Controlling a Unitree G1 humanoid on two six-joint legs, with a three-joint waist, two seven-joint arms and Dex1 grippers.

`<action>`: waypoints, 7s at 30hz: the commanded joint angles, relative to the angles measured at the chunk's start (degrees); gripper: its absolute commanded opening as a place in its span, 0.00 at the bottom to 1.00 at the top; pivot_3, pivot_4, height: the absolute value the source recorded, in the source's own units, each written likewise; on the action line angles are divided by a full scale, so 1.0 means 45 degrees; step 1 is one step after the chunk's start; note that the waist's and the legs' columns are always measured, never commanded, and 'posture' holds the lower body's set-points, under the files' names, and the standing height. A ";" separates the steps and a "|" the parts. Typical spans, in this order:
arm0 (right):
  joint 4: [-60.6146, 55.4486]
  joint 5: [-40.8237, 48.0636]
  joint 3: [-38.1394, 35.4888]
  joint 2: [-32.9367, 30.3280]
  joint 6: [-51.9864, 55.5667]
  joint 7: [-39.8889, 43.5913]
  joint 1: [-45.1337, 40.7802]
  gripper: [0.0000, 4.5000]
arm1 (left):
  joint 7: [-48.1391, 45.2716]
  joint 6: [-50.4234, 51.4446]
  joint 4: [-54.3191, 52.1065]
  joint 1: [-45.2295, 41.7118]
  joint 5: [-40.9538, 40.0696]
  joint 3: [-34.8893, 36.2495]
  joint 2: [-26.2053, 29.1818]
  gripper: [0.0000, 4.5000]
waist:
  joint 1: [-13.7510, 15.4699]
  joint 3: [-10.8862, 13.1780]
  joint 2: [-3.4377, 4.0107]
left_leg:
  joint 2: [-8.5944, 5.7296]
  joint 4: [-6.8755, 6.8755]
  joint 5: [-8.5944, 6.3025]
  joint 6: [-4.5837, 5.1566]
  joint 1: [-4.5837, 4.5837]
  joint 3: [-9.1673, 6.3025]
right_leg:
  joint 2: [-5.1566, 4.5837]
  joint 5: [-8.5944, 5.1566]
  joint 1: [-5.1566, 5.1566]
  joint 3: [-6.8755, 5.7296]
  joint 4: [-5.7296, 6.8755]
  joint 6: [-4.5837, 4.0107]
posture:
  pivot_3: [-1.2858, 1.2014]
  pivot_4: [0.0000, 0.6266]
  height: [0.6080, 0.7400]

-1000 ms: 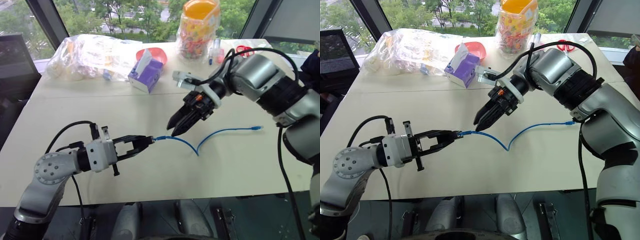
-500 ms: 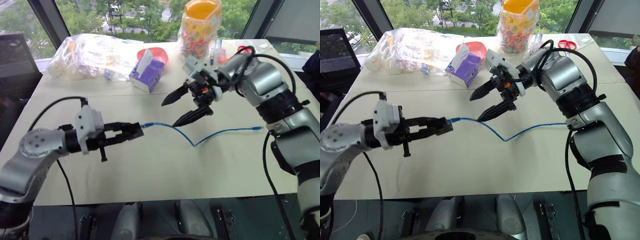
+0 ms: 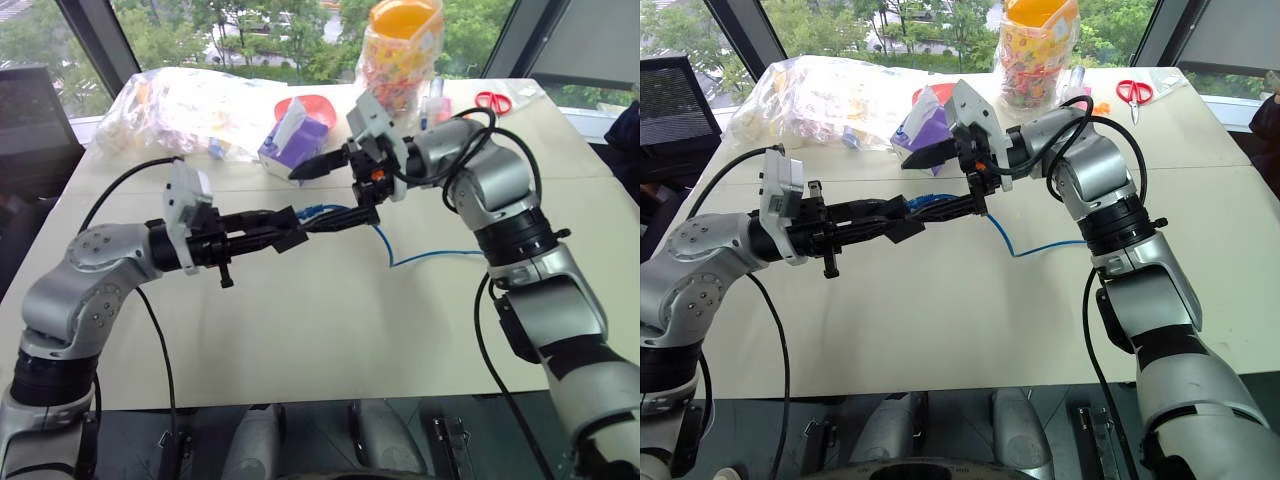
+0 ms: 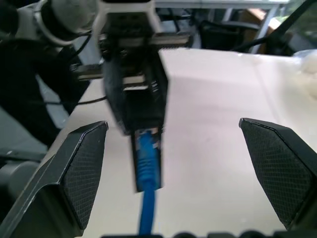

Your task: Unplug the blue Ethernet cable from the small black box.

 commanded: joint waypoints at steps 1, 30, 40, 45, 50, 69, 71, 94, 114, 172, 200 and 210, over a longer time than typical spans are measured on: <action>-0.0021 -0.0146 -0.0635 0.0113 0.0046 -0.0049 -0.0314 0.99 | 0.0155 0.0109 -0.0286 -0.0344 -0.0345 0.0469 0.0008 0.11 | 0.0003 0.0000 0.0000 | -0.0002 0.0001 0.0000 0.0000 0.0000 0.0000 | -0.0002 0.0000 0.0001 0.0001 -0.0001 0.0000 | 0.52 0.24 1.00; 0.0248 -0.1481 -0.0684 -0.0014 -0.0063 0.1775 -0.0379 0.48 | -0.0231 -0.0426 -0.0338 0.0056 0.0555 0.0181 0.0131 0.11 | -0.0046 0.0000 0.0000 | -0.0002 -0.0003 0.0000 0.0000 0.0001 0.0000 | 0.0000 0.0000 0.0000 0.0000 -0.0002 0.0000 | 0.52 0.24 1.00; -0.0255 -0.1426 -0.0641 -0.0011 0.0502 0.2119 -0.0232 0.48 | -0.0440 -0.0490 -0.0313 0.0026 0.0727 0.0119 0.0099 0.11 | -0.0047 0.0001 0.0000 | -0.0002 -0.0003 0.0000 0.0000 0.0001 -0.0001 | 0.0001 0.0000 0.0000 0.0000 -0.0002 0.0000 | 0.52 0.24 1.00; -0.0391 -0.1453 -0.0564 0.0097 0.0611 0.2128 -0.0163 0.48 | -0.0433 -0.0522 -0.0313 0.0009 0.0764 0.0104 0.0047 0.11 | -0.0047 0.0001 0.0000 | -0.0001 -0.0003 0.0000 0.0000 0.0001 -0.0001 | 0.0001 0.0000 0.0000 0.0000 -0.0002 0.0000 | 0.52 0.24 1.00; -0.0343 -0.1517 -0.0560 0.0204 0.0596 0.2115 -0.0174 0.48 | -0.0424 -0.0522 -0.0329 -0.0006 0.0831 0.0104 0.0006 0.11 | -0.0046 0.0001 0.0000 | -0.0001 -0.0003 0.0000 0.0000 0.0001 -0.0001 | 0.0001 0.0000 -0.0001 0.0000 -0.0001 0.0000 | 0.52 0.24 1.00; -0.0099 -0.1975 -0.0476 -0.0007 0.0083 0.2227 -0.0068 0.02 | -0.0654 -0.0975 -0.0545 0.0327 0.1315 0.0083 0.0204 0.11 | -0.0051 0.0000 0.0000 | -0.0002 -0.0003 0.0000 0.0000 0.0001 0.0000 | 0.0001 0.0000 0.0000 0.0000 -0.0002 0.0000 | 0.52 0.24 1.00; 0.0155 -0.2151 -0.0445 -0.0169 -0.0273 0.2371 -0.0100 0.02 | -0.0968 -0.1508 -0.0617 0.0576 0.1811 -0.0057 0.0441 0.11 | -0.0062 0.0001 0.0000 | -0.0002 -0.0004 0.0000 0.0000 0.0001 0.0000 | 0.0000 0.0000 0.0000 0.0000 -0.0003 0.0000 | 0.52 0.24 1.00; 0.1088 -0.1967 -0.0422 -0.0668 -0.0670 0.2756 -0.0345 0.02 | 0.0202 -0.1734 -0.0064 0.0276 0.1118 0.0710 0.0197 0.11 | -0.0059 0.0011 -0.0014 | -0.0001 -0.0005 0.0000 0.0000 0.0004 -0.0003 | -0.0001 0.0000 0.0003 -0.0001 -0.0005 0.0000 | 0.52 0.24 1.00; 0.0471 -0.1873 -0.0575 -0.0585 -0.0117 0.2553 -0.0164 0.55 | -0.0096 -0.1980 -0.0770 0.0205 0.1361 0.0285 0.0289 0.11 | -0.0060 0.0020 -0.0028 | -0.0001 -0.0006 0.0001 -0.0001 0.0005 -0.0002 | 0.0001 0.0000 0.0004 -0.0003 -0.0006 0.0000 | 0.52 0.24 1.00; 0.2048 -0.1978 -0.0933 -0.0690 -0.0572 0.2739 -0.0875 0.02 | -0.0721 -0.2298 -0.0539 0.1597 0.1703 0.0569 0.0751 0.11 | -0.0064 0.0021 -0.0028 | -0.0001 -0.0005 0.0000 0.0000 0.0006 -0.0002 | 0.0000 0.0000 0.0005 -0.0004 -0.0007 0.0000 | 0.52 0.24 1.00; -0.0029 -0.0951 -0.0705 -0.1362 0.0514 0.2235 0.0238 0.02 | -0.0654 -0.3532 -0.0366 0.2265 0.2281 0.0365 0.1057 0.11 | -0.0051 0.0024 -0.0026 | 0.0000 -0.0012 0.0000 0.0000 0.0017 -0.0003 | 0.0003 0.0000 0.0008 -0.0004 -0.0001 0.0000 | 0.52 0.24 1.00; -0.1908 -0.0229 -0.1054 -0.1011 0.1872 0.1682 0.0539 0.56 | -0.0193 -0.3316 -0.0390 0.1577 0.1940 0.0368 0.0568 0.11 | 0.0072 0.0027 -0.0032 | -0.0002 -0.0006 0.0000 0.0000 0.0016 -0.0003 | -0.0003 -0.0002 0.0021 -0.0005 -0.0016 0.0001 | 0.52 0.24 1.00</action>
